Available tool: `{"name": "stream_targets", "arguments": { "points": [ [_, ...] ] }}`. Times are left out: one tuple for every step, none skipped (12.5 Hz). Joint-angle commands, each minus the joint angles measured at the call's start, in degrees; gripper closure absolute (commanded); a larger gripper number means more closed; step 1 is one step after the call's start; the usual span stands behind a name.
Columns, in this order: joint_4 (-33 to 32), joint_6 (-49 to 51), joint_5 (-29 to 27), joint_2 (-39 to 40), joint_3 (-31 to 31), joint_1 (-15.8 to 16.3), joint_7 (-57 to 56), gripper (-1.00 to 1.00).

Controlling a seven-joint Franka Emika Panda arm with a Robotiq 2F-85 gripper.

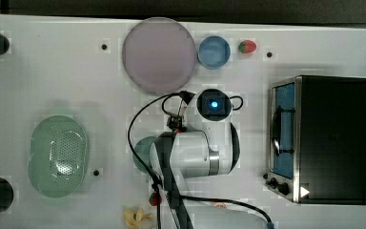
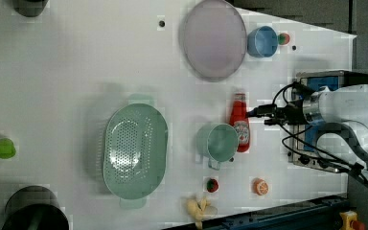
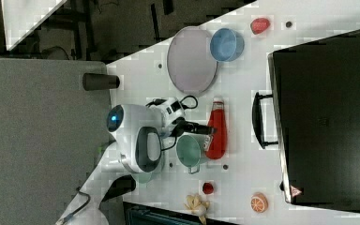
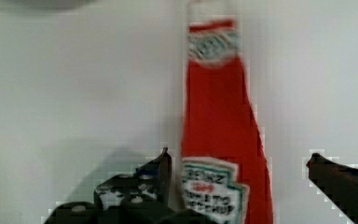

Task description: Pick ketchup from strainer and place it on the table

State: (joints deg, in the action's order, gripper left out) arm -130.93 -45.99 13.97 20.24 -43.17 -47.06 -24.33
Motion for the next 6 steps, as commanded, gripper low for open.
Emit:
{"name": "stream_targets", "arguments": {
  "points": [
    [7.59,3.75,-0.17,-8.87,-1.79,0.30,-1.47,-1.00],
    [10.02,6.98,-0.47,-11.23,-1.88,0.30,0.42,-1.00],
    [12.66,10.70,-1.40,-13.40,-1.86,0.29,3.74,-1.00],
    [15.28,15.08,-3.19,-15.23,-1.80,0.26,8.03,-1.00],
    [17.88,19.75,-5.73,-16.72,-1.69,0.26,13.14,-1.00],
    [20.43,24.28,-8.53,-17.82,-1.52,0.29,17.72,-1.00]
  ]
}}
